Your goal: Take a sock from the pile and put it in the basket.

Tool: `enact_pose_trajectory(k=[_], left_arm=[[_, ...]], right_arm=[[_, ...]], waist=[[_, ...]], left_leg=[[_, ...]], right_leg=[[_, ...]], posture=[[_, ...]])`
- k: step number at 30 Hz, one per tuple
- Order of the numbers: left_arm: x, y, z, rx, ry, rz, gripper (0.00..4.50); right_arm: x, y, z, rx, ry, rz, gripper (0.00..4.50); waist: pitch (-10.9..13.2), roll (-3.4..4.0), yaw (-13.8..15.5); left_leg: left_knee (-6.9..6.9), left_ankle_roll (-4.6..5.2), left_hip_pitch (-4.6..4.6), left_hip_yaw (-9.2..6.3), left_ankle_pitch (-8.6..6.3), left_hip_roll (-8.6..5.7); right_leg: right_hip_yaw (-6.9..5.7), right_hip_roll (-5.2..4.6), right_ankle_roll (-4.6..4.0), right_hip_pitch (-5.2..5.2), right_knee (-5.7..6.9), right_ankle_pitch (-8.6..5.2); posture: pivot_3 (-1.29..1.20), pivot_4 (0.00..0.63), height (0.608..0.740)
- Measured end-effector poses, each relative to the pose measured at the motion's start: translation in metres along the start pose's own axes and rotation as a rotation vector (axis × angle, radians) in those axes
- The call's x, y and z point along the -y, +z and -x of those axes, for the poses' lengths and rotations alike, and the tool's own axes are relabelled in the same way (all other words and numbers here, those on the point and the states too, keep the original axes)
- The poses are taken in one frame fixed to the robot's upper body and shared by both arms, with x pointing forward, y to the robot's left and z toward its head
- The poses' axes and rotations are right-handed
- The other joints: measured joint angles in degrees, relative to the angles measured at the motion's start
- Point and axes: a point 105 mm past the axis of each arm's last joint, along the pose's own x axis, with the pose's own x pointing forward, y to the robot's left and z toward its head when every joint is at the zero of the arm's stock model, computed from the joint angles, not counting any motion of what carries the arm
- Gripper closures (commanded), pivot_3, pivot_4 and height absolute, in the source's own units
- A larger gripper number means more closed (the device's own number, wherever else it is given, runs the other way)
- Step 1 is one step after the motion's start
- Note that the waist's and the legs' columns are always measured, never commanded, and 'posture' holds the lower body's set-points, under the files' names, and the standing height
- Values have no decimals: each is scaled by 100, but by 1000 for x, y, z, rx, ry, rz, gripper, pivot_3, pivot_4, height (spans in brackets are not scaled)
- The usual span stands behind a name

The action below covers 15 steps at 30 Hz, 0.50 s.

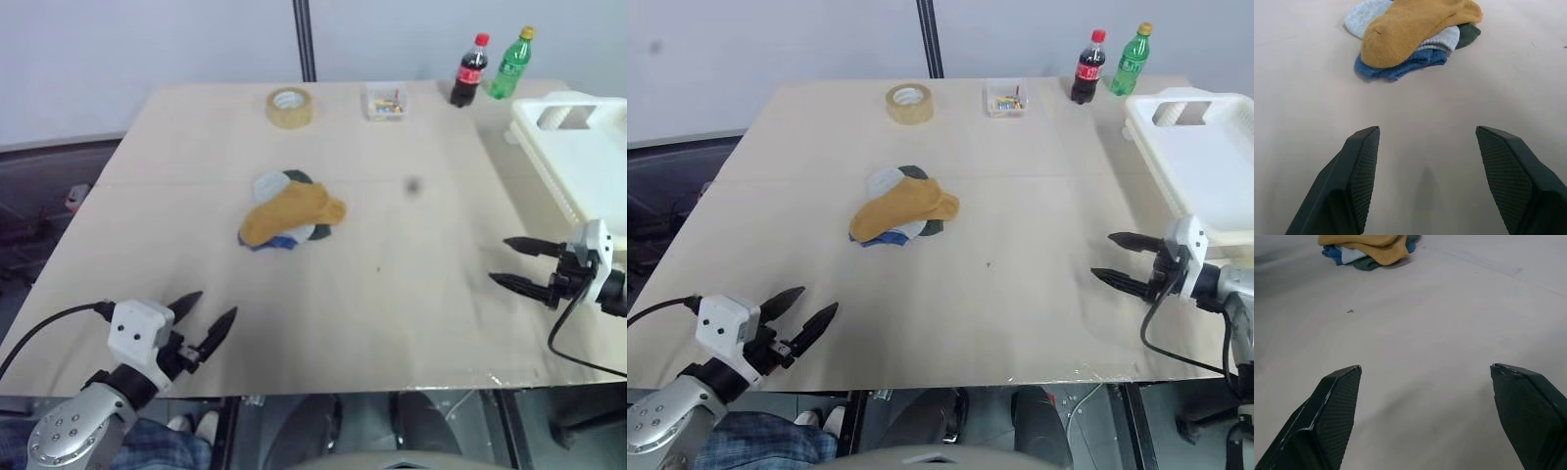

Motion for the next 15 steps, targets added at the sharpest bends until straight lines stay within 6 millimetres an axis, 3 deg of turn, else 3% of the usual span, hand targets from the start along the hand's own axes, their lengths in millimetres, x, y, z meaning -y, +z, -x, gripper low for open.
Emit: enact_pose_trajectory(k=[6, 15], left_arm=[[3, 9, 1, 60, -37, -2, 1129], [5, 20, -1, 122, -79, -6, 1129]], right_arm=[[-4, 12, -19, 21, 27, 8, 125], [-27, 44, -79, 138, 143, 28, 125]], waist=[[0, 0, -15], [0, 0, -2]], left_leg=[[-1, -1, -1, 0, 0, 0], [-1, -2, -2, -8, 0, 0]], right_leg=[[0, 1, 0, -1, 0, 0], [-9, 0, -1, -2, -3, 1]], posture=[[0, 150, 739], [0, 150, 739]])
